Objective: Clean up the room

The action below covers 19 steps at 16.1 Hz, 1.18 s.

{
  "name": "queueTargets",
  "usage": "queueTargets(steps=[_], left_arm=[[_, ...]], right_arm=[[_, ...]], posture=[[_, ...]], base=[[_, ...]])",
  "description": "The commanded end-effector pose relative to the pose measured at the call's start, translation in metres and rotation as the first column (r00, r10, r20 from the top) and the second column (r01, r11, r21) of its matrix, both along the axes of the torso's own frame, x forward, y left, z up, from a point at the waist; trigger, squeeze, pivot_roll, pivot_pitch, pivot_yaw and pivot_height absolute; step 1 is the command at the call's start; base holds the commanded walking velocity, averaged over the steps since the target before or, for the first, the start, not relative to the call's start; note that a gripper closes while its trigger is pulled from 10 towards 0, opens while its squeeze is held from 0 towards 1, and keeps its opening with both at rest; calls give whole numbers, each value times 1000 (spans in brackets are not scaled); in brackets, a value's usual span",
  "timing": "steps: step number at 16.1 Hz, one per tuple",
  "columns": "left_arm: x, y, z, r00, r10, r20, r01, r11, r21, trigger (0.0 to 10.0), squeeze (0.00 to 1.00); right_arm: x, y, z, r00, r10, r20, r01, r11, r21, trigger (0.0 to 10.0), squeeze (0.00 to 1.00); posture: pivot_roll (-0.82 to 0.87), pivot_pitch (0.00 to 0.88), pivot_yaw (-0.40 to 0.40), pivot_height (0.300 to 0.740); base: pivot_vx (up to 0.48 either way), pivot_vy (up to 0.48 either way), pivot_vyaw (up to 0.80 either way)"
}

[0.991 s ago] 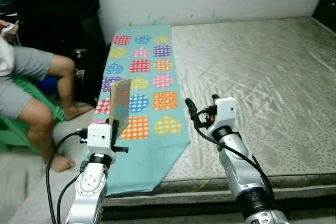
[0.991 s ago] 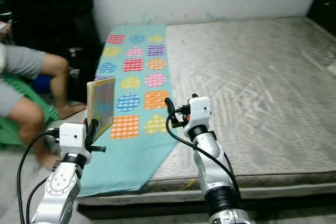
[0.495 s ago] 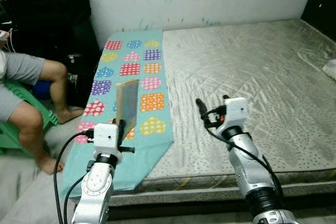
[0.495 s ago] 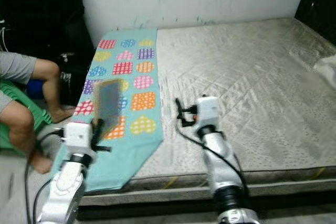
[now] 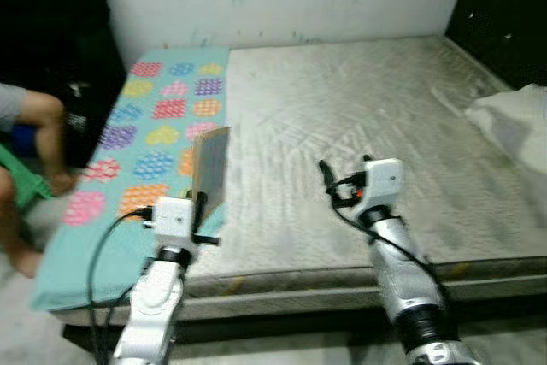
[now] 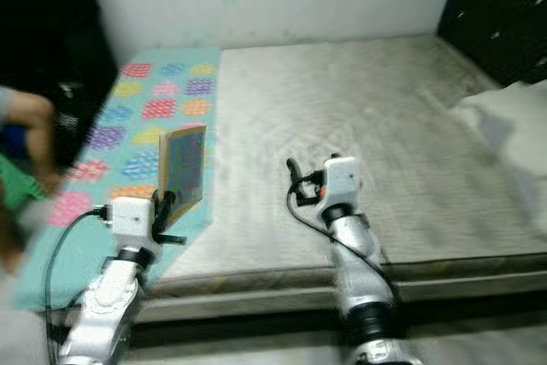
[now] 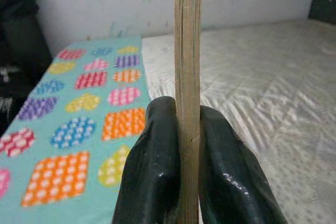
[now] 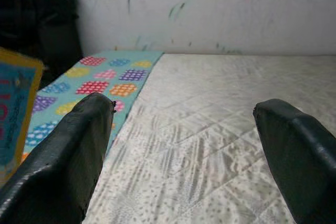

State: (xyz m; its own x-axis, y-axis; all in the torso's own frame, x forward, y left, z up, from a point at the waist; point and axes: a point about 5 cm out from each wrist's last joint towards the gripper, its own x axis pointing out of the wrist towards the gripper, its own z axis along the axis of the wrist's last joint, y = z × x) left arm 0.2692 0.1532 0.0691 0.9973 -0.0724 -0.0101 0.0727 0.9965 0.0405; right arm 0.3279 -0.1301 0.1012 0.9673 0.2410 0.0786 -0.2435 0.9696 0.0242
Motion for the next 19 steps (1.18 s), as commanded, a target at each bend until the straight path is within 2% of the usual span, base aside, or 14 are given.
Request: queueTargets(steps=[1,6,11,19], left_arm=[[4,7,12,997,18,72,-19,1000,5,10000,0],[2,1,14,996,-46,80,50,998,-49,10000,0],[2,0,15,995,-60,85,65,996,-60,10000,0],[-1,-6,15,990,-111,89,120,988,-98,10000,0]], right_arm=[[1,5,3,1000,12,11,-12,1000,2,10000,0],[1,4,3,1000,11,13,-11,1000,1,10000,0],[1,4,3,1000,10,14,-10,1000,4,10000,0],[0,4,3,1000,6,19,-6,1000,5,10000,0]], posture=[[-43,0,73,740],[-47,0,72,740],[-47,0,74,740],[-52,0,80,740]], base=[[0,0,0],[0,0,0],[0,0,0],[325,0,0]])
